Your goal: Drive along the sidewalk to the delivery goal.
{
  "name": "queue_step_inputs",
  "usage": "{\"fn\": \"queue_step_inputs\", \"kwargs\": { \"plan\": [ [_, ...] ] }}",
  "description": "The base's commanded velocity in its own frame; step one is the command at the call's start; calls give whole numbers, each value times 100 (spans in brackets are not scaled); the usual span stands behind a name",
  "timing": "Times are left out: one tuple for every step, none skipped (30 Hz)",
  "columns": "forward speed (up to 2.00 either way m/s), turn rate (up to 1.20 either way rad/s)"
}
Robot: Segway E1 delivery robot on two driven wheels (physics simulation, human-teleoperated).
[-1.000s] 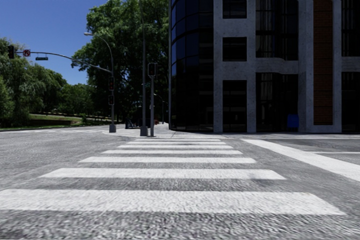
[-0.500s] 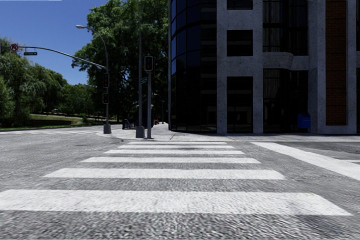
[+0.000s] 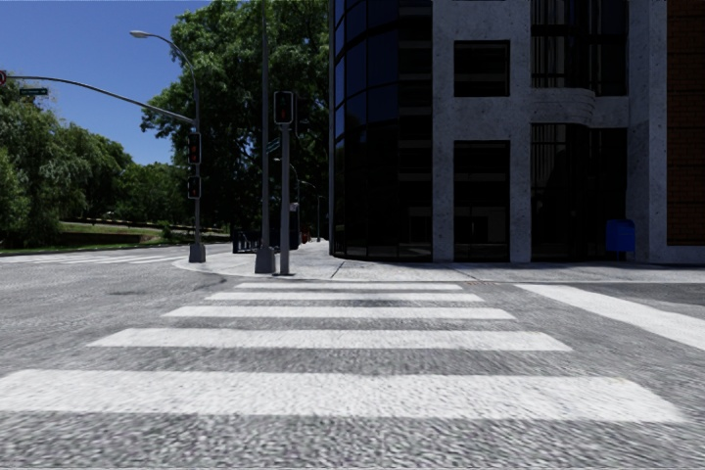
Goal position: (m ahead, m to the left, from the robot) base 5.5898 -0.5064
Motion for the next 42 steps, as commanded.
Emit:
{"fn": "queue_step_inputs", "kwargs": {
  "plan": [
    [200, 0],
    [200, 0],
    [200, 0],
    [200, 0],
    [200, 0],
    [200, 0],
    [200, 0],
    [200, 0],
    [200, 0],
    [200, 0],
    [200, 0],
    [200, 0],
    [200, 0],
    [200, 0],
    [200, 0],
    [200, 0],
    [200, 0],
    [200, 0],
    [200, 0],
    [200, 0],
    [200, 0],
    [200, 0],
    [200, 0],
    [200, 0],
    [200, 0],
    [200, 0],
    [200, 0],
    [200, 0],
    [200, 0],
    [200, 0],
    [200, 0],
    [200, 0],
    [200, 0],
    [200, 0],
    [200, 0],
    [200, 0],
    [200, 0],
    [200, 0],
    [200, 0],
    [200, 0],
    [200, 0],
    [200, 0]
  ]
}}
